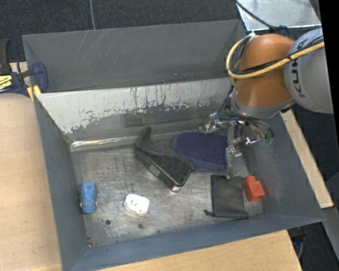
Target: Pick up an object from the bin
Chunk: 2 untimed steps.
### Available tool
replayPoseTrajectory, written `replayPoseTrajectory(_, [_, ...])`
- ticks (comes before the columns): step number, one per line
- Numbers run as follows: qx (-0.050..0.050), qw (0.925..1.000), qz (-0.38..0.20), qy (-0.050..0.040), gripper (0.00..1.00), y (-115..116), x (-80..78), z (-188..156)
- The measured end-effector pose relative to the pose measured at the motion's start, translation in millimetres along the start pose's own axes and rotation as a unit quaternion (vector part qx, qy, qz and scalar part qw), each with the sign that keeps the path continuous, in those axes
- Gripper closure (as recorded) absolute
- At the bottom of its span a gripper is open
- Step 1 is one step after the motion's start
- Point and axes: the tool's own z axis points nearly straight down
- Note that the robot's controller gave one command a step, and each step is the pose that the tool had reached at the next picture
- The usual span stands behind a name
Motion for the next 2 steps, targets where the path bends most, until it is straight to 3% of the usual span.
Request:
replayPoseTrajectory(1, [0.001, 1.0000, 0.000, -0.0010, 1.00, -2, -0.3, -1])
replayPoseTrajectory(2, [0.002, 0.9887, -0.150, -0.0026, 1.00, -23, -5.9, -127])
